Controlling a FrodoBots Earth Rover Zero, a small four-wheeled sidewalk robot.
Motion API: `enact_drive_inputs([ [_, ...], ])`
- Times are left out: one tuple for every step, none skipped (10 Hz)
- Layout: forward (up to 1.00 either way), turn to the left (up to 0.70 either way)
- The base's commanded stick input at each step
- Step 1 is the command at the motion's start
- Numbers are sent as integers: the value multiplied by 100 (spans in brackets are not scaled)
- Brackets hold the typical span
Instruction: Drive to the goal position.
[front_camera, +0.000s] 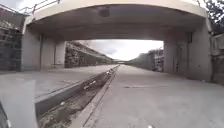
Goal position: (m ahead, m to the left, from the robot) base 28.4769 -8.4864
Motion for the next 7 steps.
enact_drive_inputs([
  [0, -45],
  [0, -45],
  [0, 0],
  [0, 0],
  [0, 0],
  [0, 0],
  [0, 0],
])
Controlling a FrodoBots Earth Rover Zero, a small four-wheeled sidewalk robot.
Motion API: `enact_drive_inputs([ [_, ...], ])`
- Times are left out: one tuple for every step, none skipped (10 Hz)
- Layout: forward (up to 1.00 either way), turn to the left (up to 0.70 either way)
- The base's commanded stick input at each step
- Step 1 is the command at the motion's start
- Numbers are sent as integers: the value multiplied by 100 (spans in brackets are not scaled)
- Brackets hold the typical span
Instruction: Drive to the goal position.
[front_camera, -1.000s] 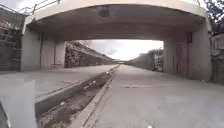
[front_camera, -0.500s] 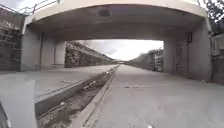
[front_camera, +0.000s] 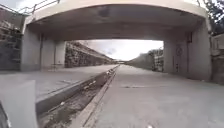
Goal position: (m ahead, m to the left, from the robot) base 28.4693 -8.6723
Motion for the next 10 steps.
enact_drive_inputs([
  [0, 0],
  [0, 0],
  [0, 0],
  [0, 0],
  [0, -13],
  [0, -29],
  [0, -45],
  [0, -45],
  [0, -45],
  [0, 0],
])
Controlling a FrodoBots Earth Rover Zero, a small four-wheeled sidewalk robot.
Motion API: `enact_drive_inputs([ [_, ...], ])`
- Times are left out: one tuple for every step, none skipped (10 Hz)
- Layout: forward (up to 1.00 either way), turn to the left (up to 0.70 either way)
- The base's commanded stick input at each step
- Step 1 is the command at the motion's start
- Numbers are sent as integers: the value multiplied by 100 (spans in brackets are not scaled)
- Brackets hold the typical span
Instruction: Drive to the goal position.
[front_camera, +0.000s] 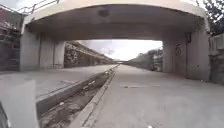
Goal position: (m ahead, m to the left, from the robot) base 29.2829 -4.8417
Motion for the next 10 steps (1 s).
enact_drive_inputs([
  [0, 0],
  [0, 0],
  [0, -45],
  [0, -45],
  [0, -45],
  [0, -45],
  [0, -45],
  [0, -45],
  [0, 0],
  [0, 0],
])
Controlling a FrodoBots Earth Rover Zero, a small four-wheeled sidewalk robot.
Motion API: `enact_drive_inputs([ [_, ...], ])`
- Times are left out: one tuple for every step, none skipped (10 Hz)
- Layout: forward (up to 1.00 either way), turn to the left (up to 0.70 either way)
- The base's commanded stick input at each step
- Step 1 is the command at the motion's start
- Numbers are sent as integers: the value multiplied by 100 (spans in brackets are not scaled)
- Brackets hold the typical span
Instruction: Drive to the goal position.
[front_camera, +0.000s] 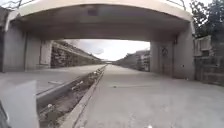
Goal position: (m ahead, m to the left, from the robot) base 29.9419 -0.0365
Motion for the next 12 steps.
enact_drive_inputs([
  [0, 0],
  [17, 0],
  [41, 0],
  [66, 0],
  [70, 0],
  [70, 0],
  [70, 0],
  [70, 0],
  [70, 0],
  [70, 0],
  [70, 0],
  [70, 0],
])
